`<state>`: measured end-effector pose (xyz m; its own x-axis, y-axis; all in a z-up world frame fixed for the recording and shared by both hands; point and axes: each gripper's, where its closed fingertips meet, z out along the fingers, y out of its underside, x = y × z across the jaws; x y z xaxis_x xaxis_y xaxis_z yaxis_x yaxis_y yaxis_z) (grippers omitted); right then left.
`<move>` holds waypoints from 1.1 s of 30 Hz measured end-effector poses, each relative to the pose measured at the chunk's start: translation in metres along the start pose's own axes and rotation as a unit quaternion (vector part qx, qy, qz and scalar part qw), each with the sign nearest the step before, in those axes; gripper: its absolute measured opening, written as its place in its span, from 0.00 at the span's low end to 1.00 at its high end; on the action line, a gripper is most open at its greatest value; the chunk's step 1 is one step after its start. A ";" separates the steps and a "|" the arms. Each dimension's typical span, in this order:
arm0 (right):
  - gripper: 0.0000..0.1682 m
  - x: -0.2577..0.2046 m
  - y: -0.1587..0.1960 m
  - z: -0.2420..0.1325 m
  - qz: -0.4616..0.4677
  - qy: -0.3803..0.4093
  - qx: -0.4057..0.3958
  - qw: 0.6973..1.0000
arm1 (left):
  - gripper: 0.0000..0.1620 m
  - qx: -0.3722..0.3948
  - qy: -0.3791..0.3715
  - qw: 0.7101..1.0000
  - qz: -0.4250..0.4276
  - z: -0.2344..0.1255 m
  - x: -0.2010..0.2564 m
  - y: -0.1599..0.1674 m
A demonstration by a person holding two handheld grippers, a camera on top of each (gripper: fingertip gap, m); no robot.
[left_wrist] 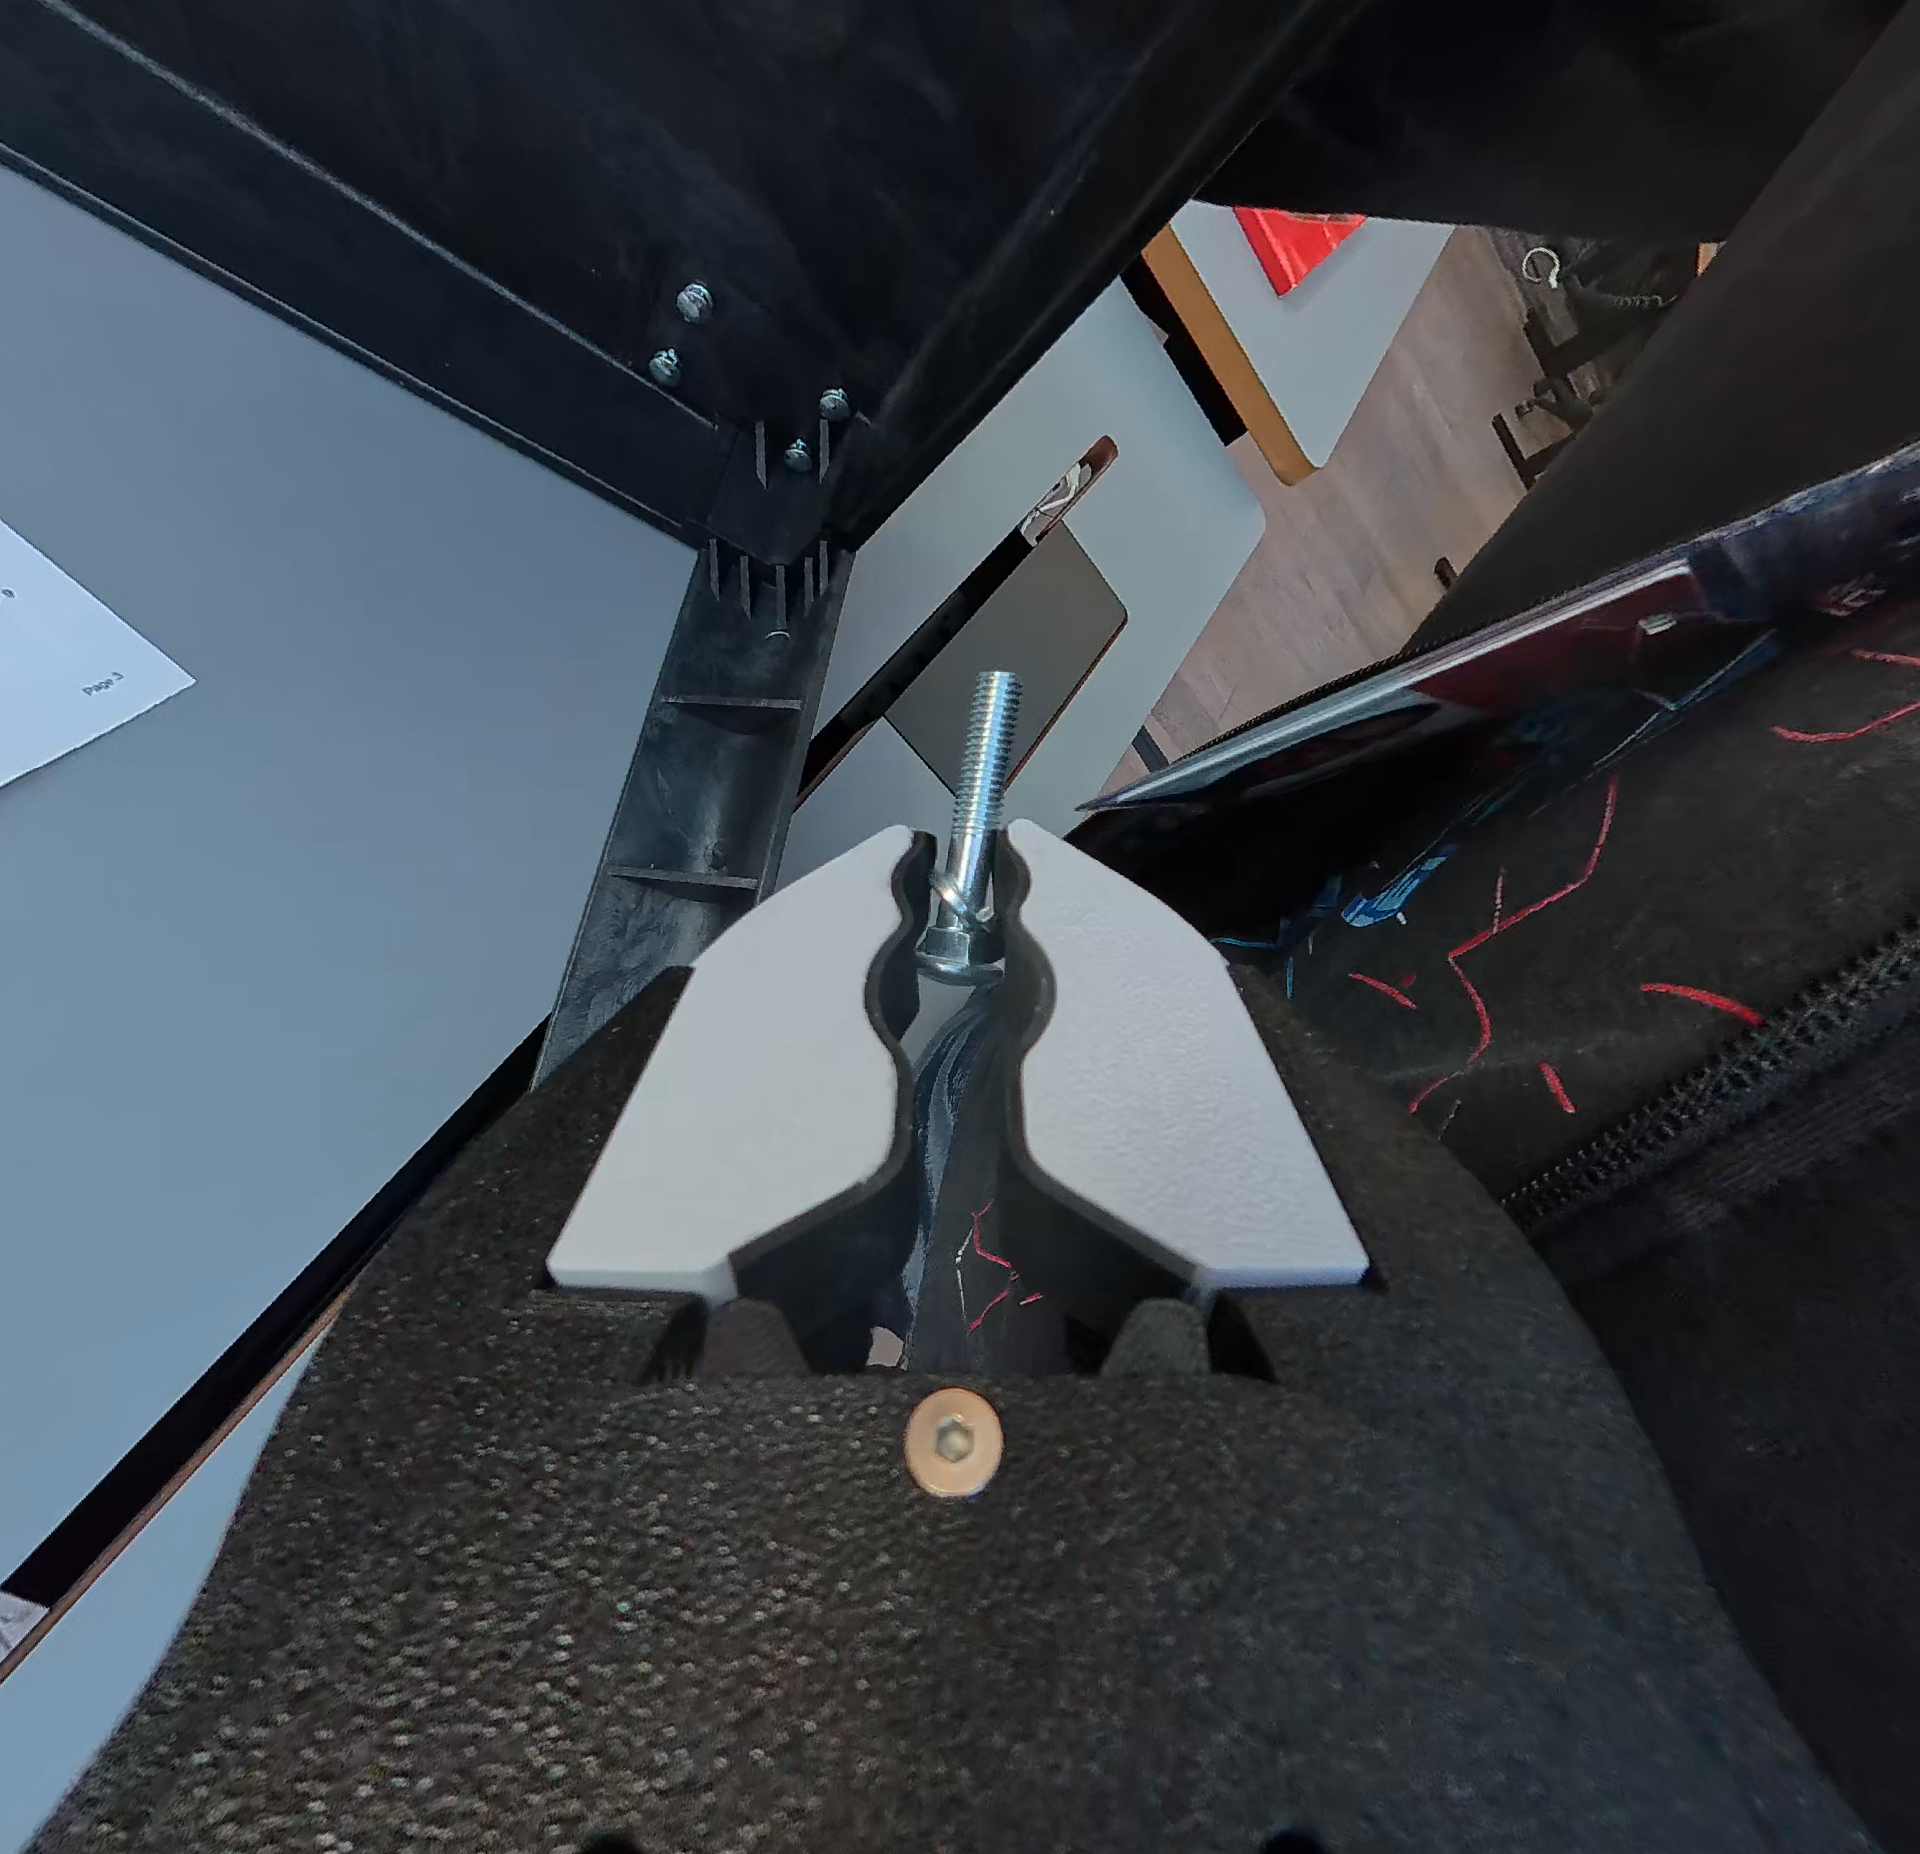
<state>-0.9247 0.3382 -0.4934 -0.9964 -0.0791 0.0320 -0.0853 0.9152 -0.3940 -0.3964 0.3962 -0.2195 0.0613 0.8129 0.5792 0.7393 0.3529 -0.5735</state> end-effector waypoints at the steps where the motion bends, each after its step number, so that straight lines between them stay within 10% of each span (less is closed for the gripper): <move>1: 0.09 -0.003 0.000 0.002 -0.001 -0.008 -0.002 1.000 | 0.07 -0.002 0.001 1.000 0.000 0.002 0.000 0.000; 33: 0.17 0.003 0.016 -0.029 0.104 0.023 0.074 0.992 | 0.07 0.006 0.019 1.000 -0.003 -0.002 0.003 0.004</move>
<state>-0.9292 0.3639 -0.4735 -0.9916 0.1270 -0.0240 0.1205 0.8415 -0.5267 -0.3918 0.3985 -0.2186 0.0825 0.7918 0.6051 0.7311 0.3645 -0.5767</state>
